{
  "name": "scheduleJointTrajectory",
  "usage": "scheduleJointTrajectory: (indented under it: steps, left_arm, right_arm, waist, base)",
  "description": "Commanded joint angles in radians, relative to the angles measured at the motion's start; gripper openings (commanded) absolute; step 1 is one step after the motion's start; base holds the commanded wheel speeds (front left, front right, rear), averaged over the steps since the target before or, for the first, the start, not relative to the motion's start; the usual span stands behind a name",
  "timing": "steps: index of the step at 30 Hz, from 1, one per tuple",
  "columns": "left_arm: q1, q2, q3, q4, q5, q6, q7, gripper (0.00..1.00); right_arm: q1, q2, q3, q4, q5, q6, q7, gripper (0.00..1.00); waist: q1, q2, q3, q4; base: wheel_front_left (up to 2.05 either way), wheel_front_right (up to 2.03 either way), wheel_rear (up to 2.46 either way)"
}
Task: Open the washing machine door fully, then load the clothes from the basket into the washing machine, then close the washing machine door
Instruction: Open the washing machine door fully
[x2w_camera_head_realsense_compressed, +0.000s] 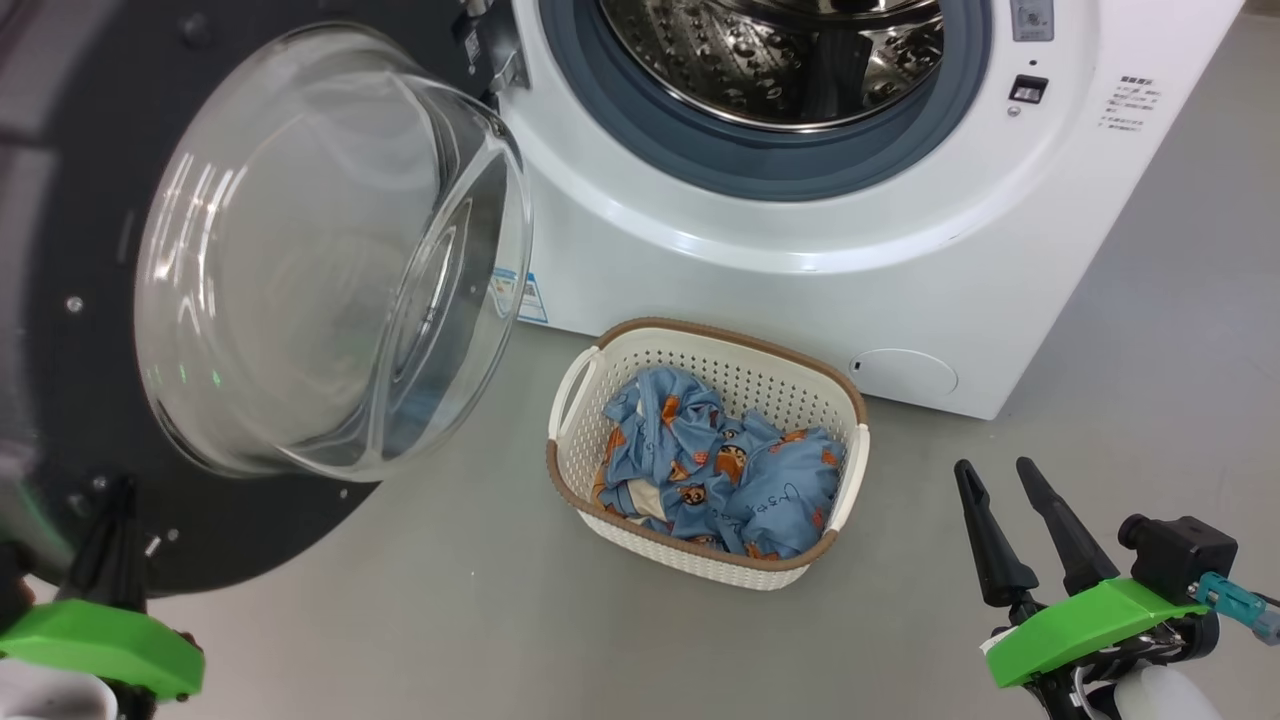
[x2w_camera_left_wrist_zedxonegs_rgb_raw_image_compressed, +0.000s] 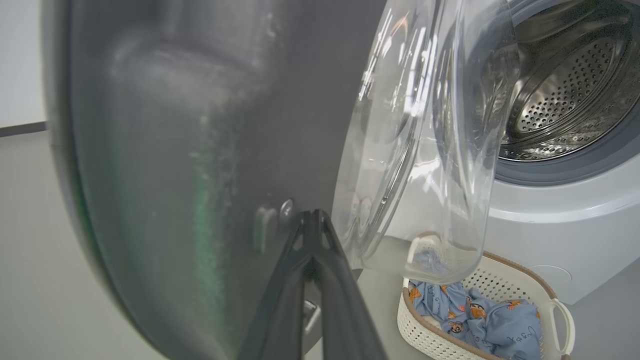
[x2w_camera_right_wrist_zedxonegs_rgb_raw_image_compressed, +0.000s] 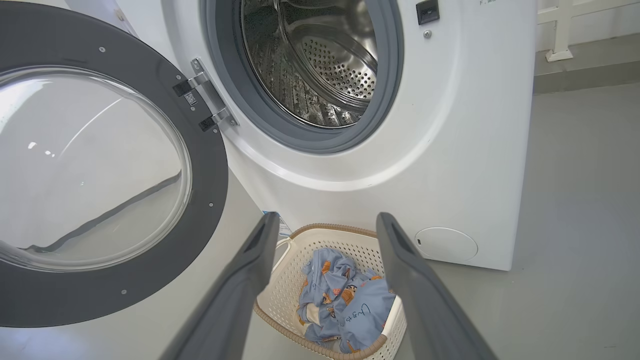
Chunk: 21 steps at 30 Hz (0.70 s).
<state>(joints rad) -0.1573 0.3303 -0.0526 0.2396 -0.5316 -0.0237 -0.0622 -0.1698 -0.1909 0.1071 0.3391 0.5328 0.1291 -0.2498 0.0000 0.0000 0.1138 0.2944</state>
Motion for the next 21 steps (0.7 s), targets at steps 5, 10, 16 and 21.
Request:
scheduleJointTrajectory:
  steps: [5, 10, 16, 21]
  left_arm:
    - [-0.105, 0.077, 0.05, 0.062, 0.007, -0.012, 0.0, 0.0]
    - [-0.188, 0.1, 0.035, 0.149, 0.017, -0.028, 0.005, 0.0]
    - [-0.288, 0.121, 0.023, 0.261, 0.022, -0.04, 0.013, 0.0]
    - [-0.353, 0.144, 0.015, 0.35, 0.027, -0.05, 0.011, 0.0]
  right_arm:
    - [-0.045, 0.0, 0.012, -0.027, -0.002, 0.002, -0.012, 1.0]
    - [-0.064, 0.001, 0.007, -0.031, -0.006, 0.002, -0.012, 1.0]
    - [-0.08, 0.003, 0.003, -0.031, -0.007, 0.002, -0.012, 1.0]
    - [-0.087, 0.008, 0.005, -0.03, -0.006, 0.002, -0.012, 1.0]
  waist:
    - [0.0, 0.0, 0.026, 0.019]
    - [0.0, 0.0, 0.051, 0.033]
    - [0.0, 0.0, 0.075, 0.041]
    - [0.0, 0.0, 0.086, 0.041]
  base:
    - [0.0, 0.0, 0.0]
    - [0.0, 0.0, 0.0]
    - [0.0, 0.0, 0.0]
    - [0.0, 0.0, 0.0]
